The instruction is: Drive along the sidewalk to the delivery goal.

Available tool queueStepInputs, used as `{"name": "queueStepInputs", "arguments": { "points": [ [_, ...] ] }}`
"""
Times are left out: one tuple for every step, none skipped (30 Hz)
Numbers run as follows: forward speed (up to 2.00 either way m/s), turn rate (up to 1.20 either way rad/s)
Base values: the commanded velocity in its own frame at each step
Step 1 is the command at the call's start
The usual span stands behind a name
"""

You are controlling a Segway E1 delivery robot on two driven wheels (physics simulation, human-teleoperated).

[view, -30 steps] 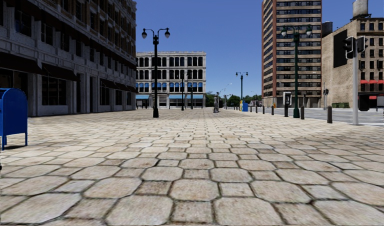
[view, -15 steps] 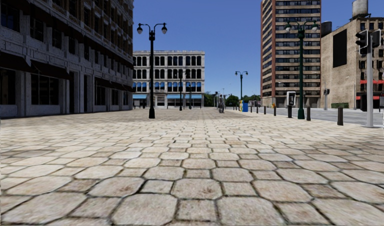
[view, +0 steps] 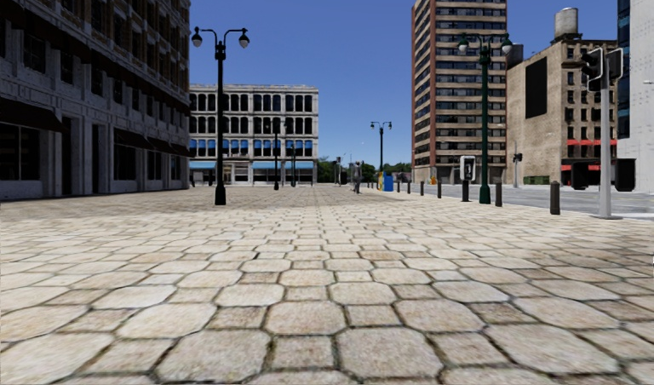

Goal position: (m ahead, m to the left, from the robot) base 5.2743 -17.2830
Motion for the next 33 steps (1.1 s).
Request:
{"name": "queueStepInputs", "arguments": {
  "points": [
    [1.41,-0.37],
    [1.41,-0.37],
    [1.41,-0.37],
    [1.41,-0.37],
    [1.41,-0.37],
    [1.41,-0.37],
    [1.41,-0.37],
    [1.41,-0.37],
    [1.41,-0.37],
    [1.41,-0.37],
    [1.41,-0.37],
    [1.41,-0.37],
    [1.41,-0.37],
    [1.41,-0.38],
    [1.41,-0.38],
    [1.41,-0.38],
    [1.41,-0.38],
    [1.41,-0.38],
    [1.41,-0.38],
    [1.41,-0.38],
    [1.41,-0.38],
    [1.41,-0.38],
    [1.41,-0.38],
    [1.41,-0.38],
    [1.41,-0.38],
    [1.41,-0.38],
    [1.41,-0.39],
    [1.41,-0.39],
    [1.41,-0.39],
    [1.41,-0.39],
    [1.41,-0.39],
    [1.41,-0.39],
    [1.41,-0.39]
  ]
}}
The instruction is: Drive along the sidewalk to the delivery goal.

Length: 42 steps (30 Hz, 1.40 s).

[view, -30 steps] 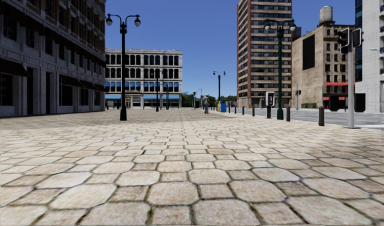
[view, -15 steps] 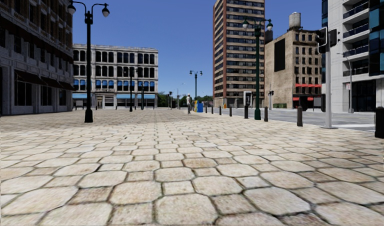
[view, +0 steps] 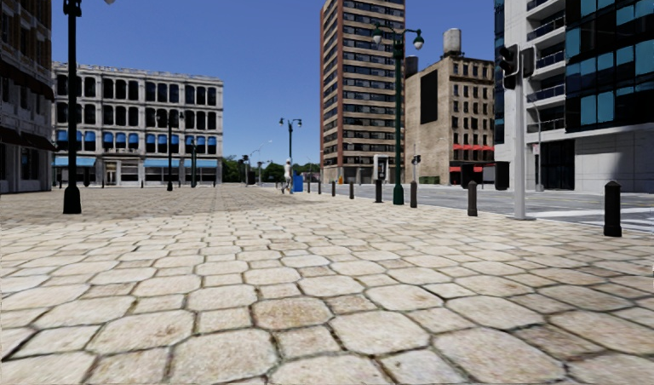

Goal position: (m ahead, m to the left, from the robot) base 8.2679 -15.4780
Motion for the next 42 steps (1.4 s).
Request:
{"name": "queueStepInputs", "arguments": {
  "points": [
    [1.41,-0.39],
    [1.41,-0.39],
    [1.41,-0.39],
    [1.41,-0.39],
    [1.41,-0.39],
    [1.41,-0.39],
    [1.41,-0.39],
    [1.41,-0.39],
    [1.41,-0.39],
    [1.41,-0.39],
    [1.41,-0.39],
    [1.41,-0.39],
    [1.41,-0.39],
    [1.41,-0.39],
    [1.41,-0.39],
    [1.41,-0.39],
    [1.41,-0.39],
    [1.41,-0.39],
    [1.41,-0.39],
    [1.41,-0.39],
    [1.41,-0.39],
    [1.41,-0.39],
    [1.41,-0.39],
    [1.41,-0.39],
    [1.41,-0.39],
    [1.41,-0.39],
    [1.41,-0.39],
    [1.41,-0.39],
    [1.41,-0.39],
    [1.41,-0.39],
    [1.41,-0.39],
    [1.41,-0.39],
    [1.41,-0.40],
    [1.41,-0.40],
    [1.41,-0.41],
    [1.41,-0.43],
    [1.41,-0.44],
    [1.41,-0.45],
    [1.41,-0.45],
    [1.41,-0.45],
    [1.41,-0.45],
    [1.41,-0.45]
  ]
}}
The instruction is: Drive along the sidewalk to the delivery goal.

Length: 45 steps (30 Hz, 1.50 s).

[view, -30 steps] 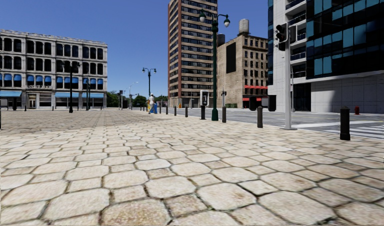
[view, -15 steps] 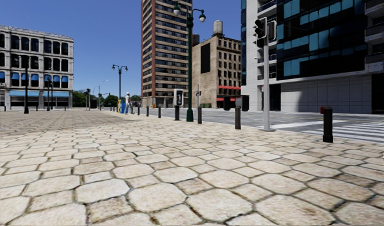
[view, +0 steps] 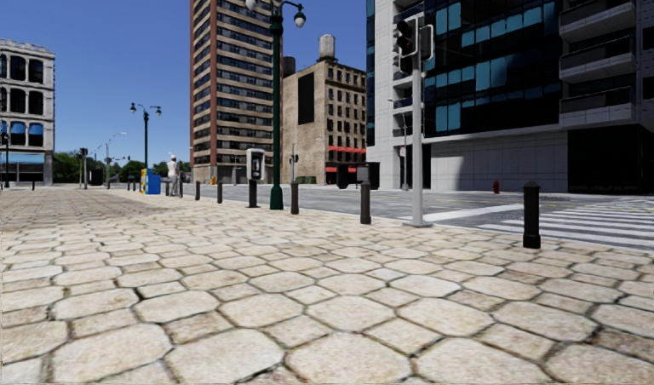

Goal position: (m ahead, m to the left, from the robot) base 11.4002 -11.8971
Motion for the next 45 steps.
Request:
{"name": "queueStepInputs", "arguments": {
  "points": [
    [1.41,-0.45],
    [1.41,-0.45],
    [1.41,-0.45],
    [1.41,-0.45],
    [1.40,-0.45],
    [1.40,-0.45],
    [1.40,-0.37],
    [1.40,-0.24],
    [1.40,-0.24],
    [1.40,-0.10],
    [1.40,0.00],
    [1.40,0.00],
    [1.40,0.00],
    [1.40,0.00],
    [1.40,0.00],
    [1.40,0.00],
    [1.40,0.00],
    [1.40,0.00],
    [1.40,0.00],
    [1.40,0.00],
    [1.40,0.00],
    [1.40,-0.03],
    [1.40,-0.11],
    [1.40,-0.11],
    [1.40,-0.20],
    [1.40,-0.23],
    [1.40,-0.27],
    [1.40,-0.27],
    [1.40,-0.27],
    [1.39,-0.28],
    [1.39,-0.28],
    [1.38,-0.28],
    [1.37,-0.28],
    [1.37,-0.28],
    [1.37,-0.28],
    [1.37,-0.28],
    [1.37,-0.28],
    [1.37,-0.28],
    [1.37,-0.28],
    [1.37,-0.28],
    [1.37,-0.28],
    [1.37,-0.28],
    [1.37,-0.28],
    [1.37,-0.28],
    [1.37,-0.34]
  ]
}}
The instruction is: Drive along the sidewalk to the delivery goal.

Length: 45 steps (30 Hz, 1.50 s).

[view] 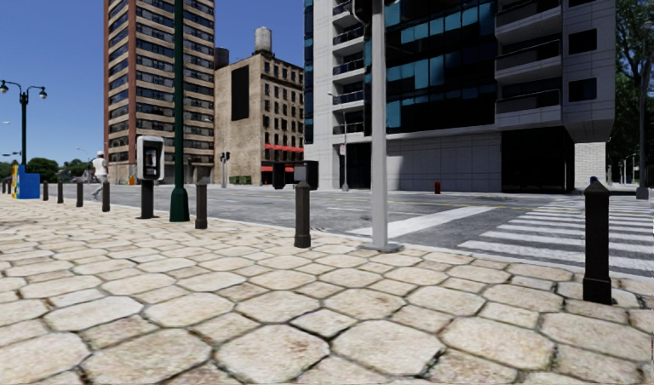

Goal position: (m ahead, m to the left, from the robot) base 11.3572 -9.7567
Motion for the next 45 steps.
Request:
{"name": "queueStepInputs", "arguments": {
  "points": [
    [1.36,-0.42],
    [1.36,-0.48],
    [1.36,-0.50],
    [1.36,-0.50],
    [1.36,-0.51],
    [1.36,-0.51],
    [1.36,-0.51],
    [1.36,-0.51],
    [1.36,-0.51],
    [1.36,-0.51],
    [1.36,-0.51],
    [1.36,-0.51],
    [1.36,-0.51],
    [1.36,-0.51],
    [1.36,-0.51],
    [1.36,-0.43],
    [1.35,-0.27],
    [1.35,-0.22],
    [1.35,-0.20],
    [1.35,-0.20],
    [1.35,-0.20],
    [1.35,-0.19],
    [1.35,-0.23],
    [1.35,-0.33],
    [1.35,-0.43],
    [1.35,-0.43],
    [1.35,-0.48],
    [1.34,-0.49],
    [1.34,-0.49],
    [1.34,-0.49],
    [1.34,-0.50],
    [1.34,-0.57],
    [1.34,-0.65],
    [1.33,-0.68],
    [1.32,-0.68],
    [1.32,-0.68],
    [1.31,-0.68],
    [1.31,-0.68],
    [1.31,-0.68],
    [1.31,-0.68],
    [1.31,-0.68],
    [1.31,-0.68],
    [1.31,-0.68],
    [1.31,-0.68],
    [1.31,-0.68]
  ]
}}
